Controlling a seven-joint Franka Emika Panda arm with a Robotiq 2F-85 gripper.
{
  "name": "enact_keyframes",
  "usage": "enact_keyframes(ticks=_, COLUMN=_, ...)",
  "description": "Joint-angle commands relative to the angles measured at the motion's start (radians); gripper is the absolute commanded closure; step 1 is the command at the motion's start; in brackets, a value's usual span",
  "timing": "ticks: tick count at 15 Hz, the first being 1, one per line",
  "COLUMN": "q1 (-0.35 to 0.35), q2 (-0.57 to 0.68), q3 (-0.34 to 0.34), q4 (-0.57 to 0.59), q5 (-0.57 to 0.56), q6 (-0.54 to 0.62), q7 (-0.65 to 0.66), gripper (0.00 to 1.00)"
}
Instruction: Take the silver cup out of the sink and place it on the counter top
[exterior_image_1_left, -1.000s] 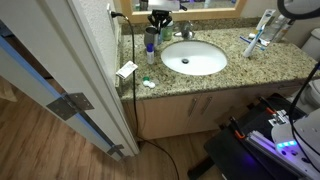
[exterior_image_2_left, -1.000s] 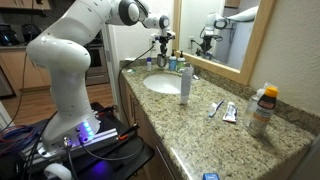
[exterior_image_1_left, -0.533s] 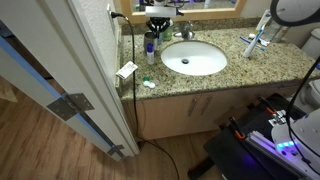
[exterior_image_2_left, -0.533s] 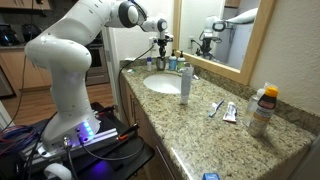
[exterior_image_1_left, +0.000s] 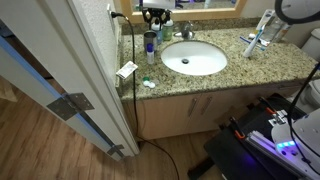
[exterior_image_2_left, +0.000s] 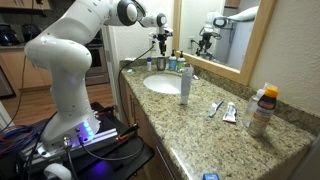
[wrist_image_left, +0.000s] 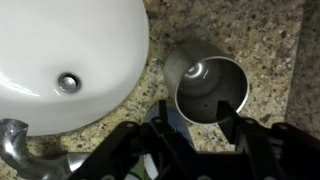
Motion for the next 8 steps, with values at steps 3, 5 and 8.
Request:
enact_keyframes(ticks=3, q1=-0.071, q2=-0.24, q3=0.051, q4=-0.157, q5=0.079, q6=0.013, q7=-0.118, gripper=0.02)
enact_keyframes(ticks=5, q1=-0.04, q2=-0.16, q3=0.023, q4=-0.046, q5=0.067, q6=-0.002, q7=-0.081, gripper=0.1)
enact_keyframes(ticks=8, q1=-0.09, q2=-0.255, q3=0.052, q4=-0.12, q5=0.113, q6=-0.005, q7=-0.141, gripper=0.0)
